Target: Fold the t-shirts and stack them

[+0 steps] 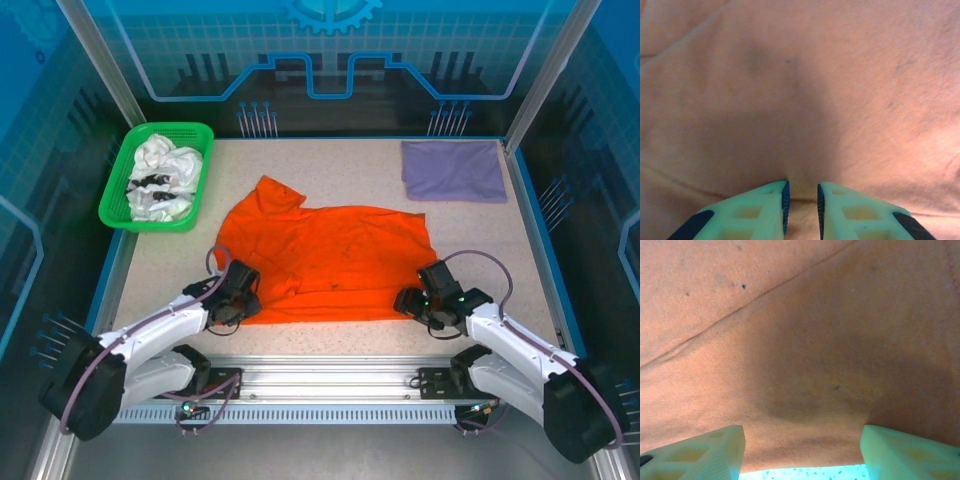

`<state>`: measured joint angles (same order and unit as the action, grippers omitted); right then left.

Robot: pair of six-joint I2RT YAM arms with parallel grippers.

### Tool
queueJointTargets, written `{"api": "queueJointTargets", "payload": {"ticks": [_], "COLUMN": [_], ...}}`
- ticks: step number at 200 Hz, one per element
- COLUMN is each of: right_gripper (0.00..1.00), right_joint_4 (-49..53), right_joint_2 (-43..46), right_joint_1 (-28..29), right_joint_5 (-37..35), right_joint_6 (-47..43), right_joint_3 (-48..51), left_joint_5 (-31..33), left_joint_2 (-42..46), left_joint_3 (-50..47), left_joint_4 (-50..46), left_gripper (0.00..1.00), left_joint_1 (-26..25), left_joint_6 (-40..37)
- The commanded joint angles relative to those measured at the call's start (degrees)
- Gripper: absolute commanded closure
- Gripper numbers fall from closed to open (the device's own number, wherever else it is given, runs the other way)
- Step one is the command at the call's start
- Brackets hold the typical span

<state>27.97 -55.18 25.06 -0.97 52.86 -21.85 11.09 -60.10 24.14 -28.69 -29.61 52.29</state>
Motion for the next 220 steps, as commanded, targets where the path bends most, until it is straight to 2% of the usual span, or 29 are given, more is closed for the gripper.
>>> {"api": "queueJointTargets", "payload": {"ticks": [1, 30, 51, 83, 118, 129, 152, 169, 184, 199, 220], "right_gripper": [0.41, 0.47, 0.49, 0.47, 0.4, 0.36, 0.35, 0.32, 0.31, 0.38, 0.48], "right_joint_4": [5.94, 7.16, 8.95, 13.51, 20.59, 20.87, 20.36, 18.55, 14.6, 10.59, 7.06], "right_joint_2": [-2.86, -5.7, -5.03, 2.08, 10.08, 10.13, 6.15, 1.11, -5.05, -11.82, -21.87], "right_joint_1": [-0.59, 0.68, 3.86, 8.79, 8.46, 6.93, 1.68, -3.52, -9.85, -15.76, -23.26], "right_joint_5": [2.97, 6.68, 6.39, 4.0, -2.01, -2.71, -3.27, -3.02, 0.92, 5.67, 8.28], "right_joint_6": [-0.74, 1.2, 4.07, 8.75, 6.16, 3.66, -3.85, -10.87, -17.53, -22.27, -24.65], "right_joint_3": [-1.03, -1.06, -0.76, 0.14, -4.93, -7.49, -14.61, -20.9, -25.76, -30.86, -36.6], "left_joint_5": [2.66, 1.92, 1.82, 2.43, 5.13, 6.24, 8.03, 6.5, 4.7, 4.29, -0.56], "left_joint_2": [2.96, 5.36, 6.53, 9.92, 15.14, 15.21, 12.25, 7.03, 0.29, -7.05, -18.3], "left_joint_3": [-1.32, -2.72, -3.39, -3.12, 2.92, 6.51, 16.13, 24.32, 32.49, 40.38, 50.61], "left_joint_4": [-7.24, -8.68, -9.5, -13.09, -18.99, -20.12, -20.63, -18.39, -16.73, -14.94, -11.97], "left_gripper": [0.75, 0.75, 0.75, 0.75, 0.68, 0.64, 0.55, 0.5, 0.45, 0.39, 0.32], "left_joint_1": [-1.16, -2.94, -4.14, -5.04, -5.03, -4.95, -3.6, -0.43, 2.54, 4.95, 9.58], "left_joint_6": [2.63, 4.28, 5.5, 6.62, 5.35, 4.08, 0.39, -4.14, -8.22, -12.05, -16.05]}}
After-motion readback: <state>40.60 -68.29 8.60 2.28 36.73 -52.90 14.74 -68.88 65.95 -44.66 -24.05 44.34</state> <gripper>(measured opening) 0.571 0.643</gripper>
